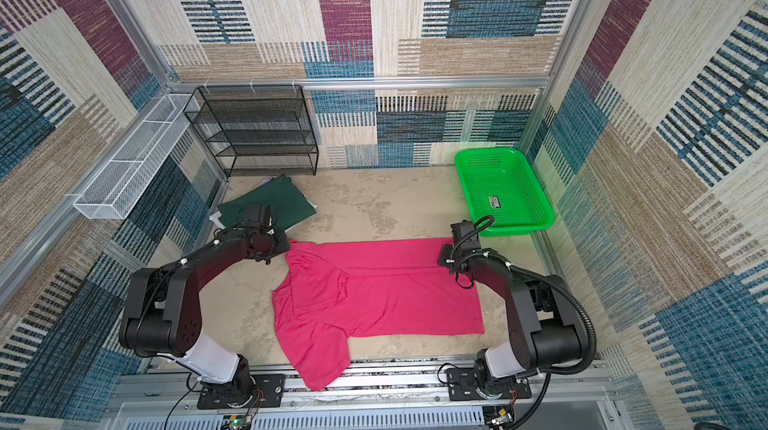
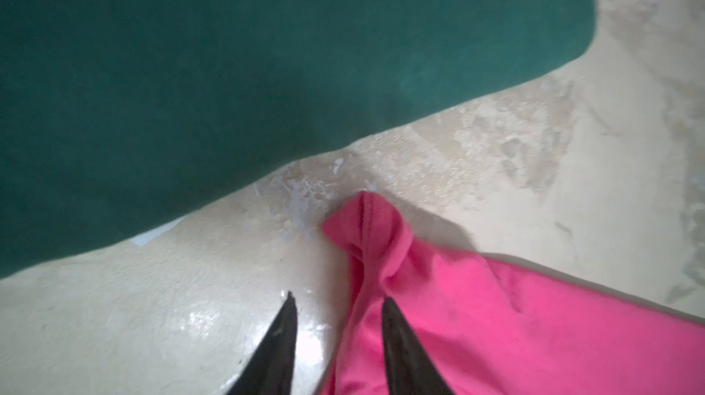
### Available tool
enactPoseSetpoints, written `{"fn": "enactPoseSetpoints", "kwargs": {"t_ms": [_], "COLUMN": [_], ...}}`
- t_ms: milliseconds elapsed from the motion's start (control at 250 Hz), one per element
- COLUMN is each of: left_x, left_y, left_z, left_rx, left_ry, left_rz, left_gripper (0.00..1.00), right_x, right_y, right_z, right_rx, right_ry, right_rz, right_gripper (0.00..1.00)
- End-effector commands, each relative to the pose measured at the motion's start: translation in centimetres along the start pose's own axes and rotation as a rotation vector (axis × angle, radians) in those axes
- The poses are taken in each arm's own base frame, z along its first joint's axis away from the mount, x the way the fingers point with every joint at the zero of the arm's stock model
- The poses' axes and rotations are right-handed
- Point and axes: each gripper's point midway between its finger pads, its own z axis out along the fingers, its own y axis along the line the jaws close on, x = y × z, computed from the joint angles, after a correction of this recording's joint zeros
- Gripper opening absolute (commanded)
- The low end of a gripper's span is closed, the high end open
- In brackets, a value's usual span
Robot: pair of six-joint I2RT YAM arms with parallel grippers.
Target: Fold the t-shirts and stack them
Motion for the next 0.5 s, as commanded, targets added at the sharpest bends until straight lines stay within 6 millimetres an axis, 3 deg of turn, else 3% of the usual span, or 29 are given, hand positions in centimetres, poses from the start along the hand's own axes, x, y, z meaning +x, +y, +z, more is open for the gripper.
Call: {"fn": "enactPoseSetpoints", "kwargs": {"t_ms": [0, 128, 496], "left_x": [-1.0, -1.4, 0.0], "left_y": [-1.1, -2.0, -3.4], "left_z": [-0.9, -0.4, 4.2], "left_rx": [0.058, 0.089, 0.105], "left_ry": [-0.047, -0.023, 0.116], "left_rz": [0.049, 0.079, 0.085], "left_gripper": [0.55, 0.61, 0.63], "right_x": [-1.4, -2.9, -6.2], "right_y": [0.2, 0.7, 0.3], "right_z": [-0.7, -0.4, 3.1], "right_rx": [0.015, 0.024, 0.141], "right_ry": [-0.028, -0.043, -0.039], "right_rz": [-0.024, -0.040, -0.088], "right_gripper": [0.58, 0.58, 0.60]}}
